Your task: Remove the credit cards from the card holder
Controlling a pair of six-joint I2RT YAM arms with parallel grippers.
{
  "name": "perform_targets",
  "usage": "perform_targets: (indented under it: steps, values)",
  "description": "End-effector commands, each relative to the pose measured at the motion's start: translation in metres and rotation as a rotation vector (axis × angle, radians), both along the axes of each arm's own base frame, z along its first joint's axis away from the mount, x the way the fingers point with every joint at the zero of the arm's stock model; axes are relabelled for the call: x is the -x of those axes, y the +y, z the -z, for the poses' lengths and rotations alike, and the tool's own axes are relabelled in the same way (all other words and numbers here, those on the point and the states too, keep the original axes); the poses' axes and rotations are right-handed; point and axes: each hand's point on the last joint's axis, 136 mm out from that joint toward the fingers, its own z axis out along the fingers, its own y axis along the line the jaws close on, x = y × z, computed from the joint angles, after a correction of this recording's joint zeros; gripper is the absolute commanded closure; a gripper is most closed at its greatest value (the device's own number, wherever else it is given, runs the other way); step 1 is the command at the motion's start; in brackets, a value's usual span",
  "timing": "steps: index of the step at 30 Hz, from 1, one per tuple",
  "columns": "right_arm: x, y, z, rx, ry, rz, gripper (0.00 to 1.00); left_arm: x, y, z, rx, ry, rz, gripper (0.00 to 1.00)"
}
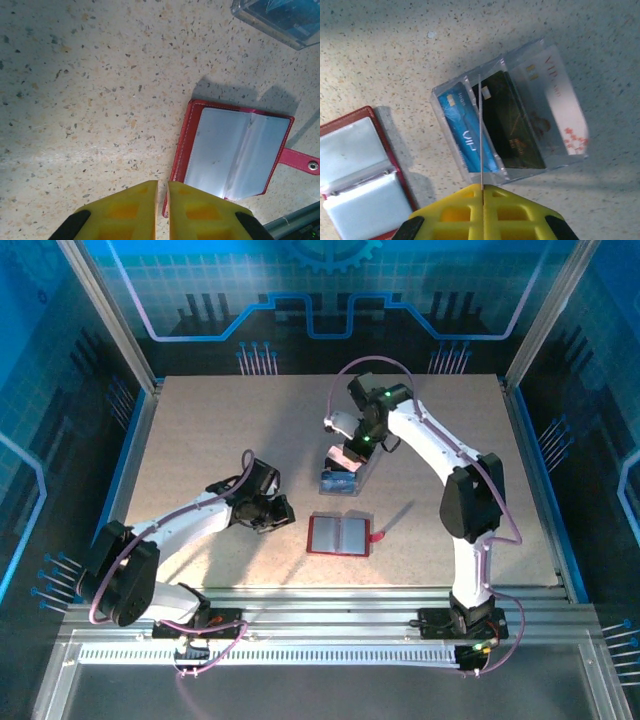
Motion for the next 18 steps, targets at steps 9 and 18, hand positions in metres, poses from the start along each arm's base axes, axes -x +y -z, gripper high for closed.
perform_targets:
  steps: [9, 18]
  values:
    - [-0.017, -0.001, -0.004, 0.118, -0.031, -0.224, 1.00, 0.002, 0.008, -0.003, 0.019, 0.007, -0.013, 0.85]
    - [-0.038, -0.008, 0.005, 0.217, -0.052, -0.271, 1.00, -0.001, 0.008, -0.005, 0.017, 0.013, -0.016, 0.85]
